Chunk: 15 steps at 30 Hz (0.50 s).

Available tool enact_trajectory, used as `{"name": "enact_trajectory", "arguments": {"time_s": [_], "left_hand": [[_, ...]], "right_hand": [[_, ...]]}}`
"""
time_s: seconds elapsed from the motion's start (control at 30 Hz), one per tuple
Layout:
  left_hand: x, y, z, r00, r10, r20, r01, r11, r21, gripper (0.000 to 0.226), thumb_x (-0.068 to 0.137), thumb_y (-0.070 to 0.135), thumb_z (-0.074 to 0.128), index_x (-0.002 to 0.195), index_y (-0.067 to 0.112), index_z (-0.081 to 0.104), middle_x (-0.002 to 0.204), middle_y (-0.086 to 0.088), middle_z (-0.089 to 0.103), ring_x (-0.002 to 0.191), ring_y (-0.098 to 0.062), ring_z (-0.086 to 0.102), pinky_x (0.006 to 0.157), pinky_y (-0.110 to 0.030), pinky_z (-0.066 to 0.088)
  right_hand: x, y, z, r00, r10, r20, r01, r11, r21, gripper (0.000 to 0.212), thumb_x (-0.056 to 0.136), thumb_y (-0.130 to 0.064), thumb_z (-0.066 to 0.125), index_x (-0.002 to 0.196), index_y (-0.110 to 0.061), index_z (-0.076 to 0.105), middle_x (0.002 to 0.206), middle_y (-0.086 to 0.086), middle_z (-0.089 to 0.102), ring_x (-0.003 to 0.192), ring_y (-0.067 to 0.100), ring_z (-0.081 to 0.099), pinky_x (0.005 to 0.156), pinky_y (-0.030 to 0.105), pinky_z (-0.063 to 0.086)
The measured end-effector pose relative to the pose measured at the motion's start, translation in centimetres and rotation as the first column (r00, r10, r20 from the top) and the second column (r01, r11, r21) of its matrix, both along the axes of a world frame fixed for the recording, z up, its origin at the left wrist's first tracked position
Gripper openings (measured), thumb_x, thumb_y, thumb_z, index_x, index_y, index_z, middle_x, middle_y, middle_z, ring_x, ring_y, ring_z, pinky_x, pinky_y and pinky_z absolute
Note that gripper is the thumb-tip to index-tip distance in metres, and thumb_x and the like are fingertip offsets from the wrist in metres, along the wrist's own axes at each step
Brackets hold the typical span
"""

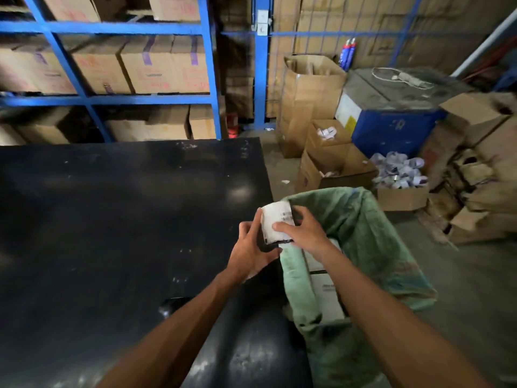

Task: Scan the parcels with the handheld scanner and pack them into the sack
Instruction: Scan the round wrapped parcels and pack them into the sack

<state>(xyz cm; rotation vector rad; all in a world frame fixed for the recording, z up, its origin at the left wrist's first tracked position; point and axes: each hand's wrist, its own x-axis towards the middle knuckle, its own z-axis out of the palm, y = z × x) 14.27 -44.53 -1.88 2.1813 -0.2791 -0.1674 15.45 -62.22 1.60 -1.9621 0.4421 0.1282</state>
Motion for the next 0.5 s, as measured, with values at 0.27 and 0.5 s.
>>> {"name": "enact_trajectory", "arguments": {"time_s": [0.27,0.5], "left_hand": [[2.4,-12.4,-2.5,0.998,-0.037,-0.045,0.045,0.979,0.201,0.099,0.089,0.06,0.062,0.161,0.027,0.004,0.158,-0.016,0.014,0.145,-0.04,0.022,0.112,-0.053,0.038],[4.1,-18.1,-4.1,0.988,0.154,-0.006,-0.134,0.877,0.461,0.095,0.1,0.052,0.046,0.157,0.004,-0.013,0.16,-0.032,0.006,0.136,-0.048,0.039,0.107,-0.051,0.042]], "right_hand": [[-1.8,-15.1,-2.7,0.988,-0.155,-0.017,0.154,0.988,-0.022,0.077,0.08,-0.026,0.087,0.145,-0.018,0.047,0.129,-0.001,0.061,0.108,0.018,0.06,0.086,0.031,0.048],[-2.6,-22.2,-12.5,0.899,-0.117,-0.423,0.011,0.969,-0.245,0.096,0.065,-0.04,0.092,0.145,-0.01,0.049,0.135,0.014,0.065,0.116,0.032,0.065,0.098,0.041,0.053]]}}
